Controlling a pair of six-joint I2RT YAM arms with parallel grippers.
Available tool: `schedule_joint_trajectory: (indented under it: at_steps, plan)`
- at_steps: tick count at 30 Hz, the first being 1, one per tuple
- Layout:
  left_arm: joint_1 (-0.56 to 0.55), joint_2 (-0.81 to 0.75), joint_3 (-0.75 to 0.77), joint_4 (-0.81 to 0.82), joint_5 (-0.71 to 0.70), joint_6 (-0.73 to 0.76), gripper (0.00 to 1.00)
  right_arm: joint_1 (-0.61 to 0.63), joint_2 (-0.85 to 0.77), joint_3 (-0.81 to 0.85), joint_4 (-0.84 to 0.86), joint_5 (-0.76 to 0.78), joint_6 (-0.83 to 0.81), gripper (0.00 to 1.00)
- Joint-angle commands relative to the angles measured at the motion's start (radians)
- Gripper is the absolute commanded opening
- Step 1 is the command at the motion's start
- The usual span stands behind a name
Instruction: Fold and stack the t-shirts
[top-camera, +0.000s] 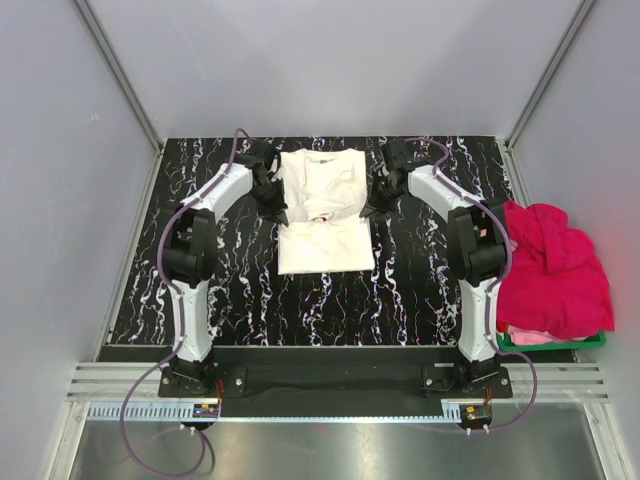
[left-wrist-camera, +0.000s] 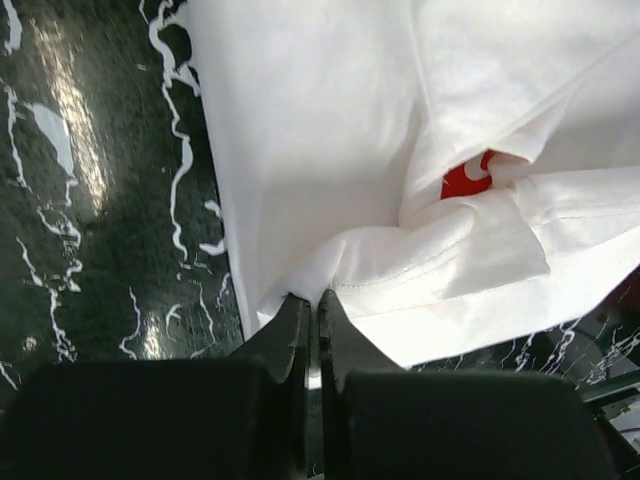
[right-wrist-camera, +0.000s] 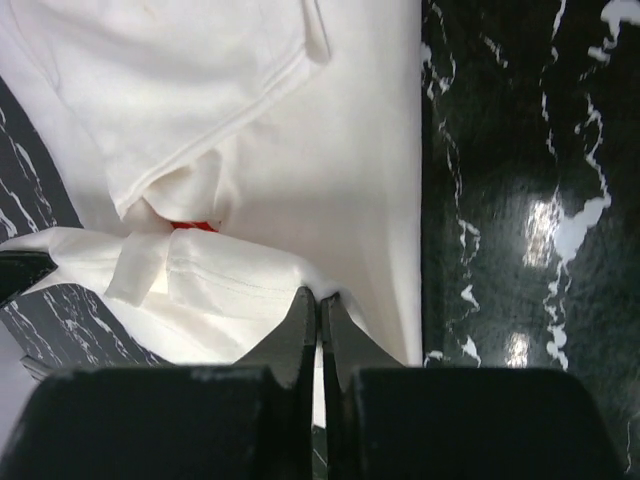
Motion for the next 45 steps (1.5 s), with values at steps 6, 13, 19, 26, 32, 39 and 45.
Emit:
schedule_joint_trajectory:
  at_steps: [6, 13, 19, 26, 32, 39, 45]
  plan:
    - [0.070, 0.154, 0.255, -0.053, 0.056, 0.008, 0.48, -0.068, 0.195, 0.291, -0.089, -0.066, -0.044, 0.67]
    - [0.123, 0.153, 0.486, -0.160, 0.078, -0.031, 0.82, -0.110, 0.159, 0.490, -0.233, -0.056, -0.067, 0.81]
    - [0.115, -0.155, 0.010, 0.055, 0.070, -0.047, 0.73, -0.070, -0.191, -0.048, 0.040, -0.119, -0.039, 0.76]
    - [0.017, -0.281, -0.296, 0.245, 0.049, -0.066, 0.63, 0.013, -0.222, -0.240, 0.101, -0.106, -0.052, 0.54]
    - [-0.046, -0.177, -0.247, 0.262, 0.046, -0.080, 0.59, 0.030, -0.083, -0.151, 0.085, -0.105, -0.071, 0.43]
    - [-0.058, -0.042, -0.096, 0.221, 0.032, -0.047, 0.57, 0.027, 0.110, 0.056, -0.001, -0.080, -0.124, 0.41]
    - [-0.045, 0.110, 0.110, 0.140, 0.010, -0.006, 0.56, -0.020, 0.267, 0.356, -0.103, -0.076, -0.119, 0.41]
